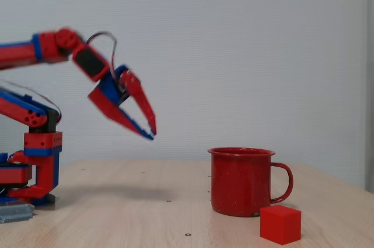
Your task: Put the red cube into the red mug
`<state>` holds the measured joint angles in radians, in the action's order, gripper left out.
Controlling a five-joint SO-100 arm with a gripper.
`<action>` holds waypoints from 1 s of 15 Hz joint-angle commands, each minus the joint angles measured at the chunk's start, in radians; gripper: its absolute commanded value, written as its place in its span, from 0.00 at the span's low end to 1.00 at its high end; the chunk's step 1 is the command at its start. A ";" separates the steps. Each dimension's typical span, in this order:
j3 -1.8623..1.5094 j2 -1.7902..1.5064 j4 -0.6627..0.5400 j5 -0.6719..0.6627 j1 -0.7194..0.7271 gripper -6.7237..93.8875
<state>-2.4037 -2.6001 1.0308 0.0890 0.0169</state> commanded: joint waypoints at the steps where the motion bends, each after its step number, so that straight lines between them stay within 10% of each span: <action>1: 0.235 0.104 0.043 0.060 -0.021 0.07; 15: 1.424 1.112 0.390 0.221 -0.253 0.07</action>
<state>-1.0845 -1.4757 1.4036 0.2853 -0.2040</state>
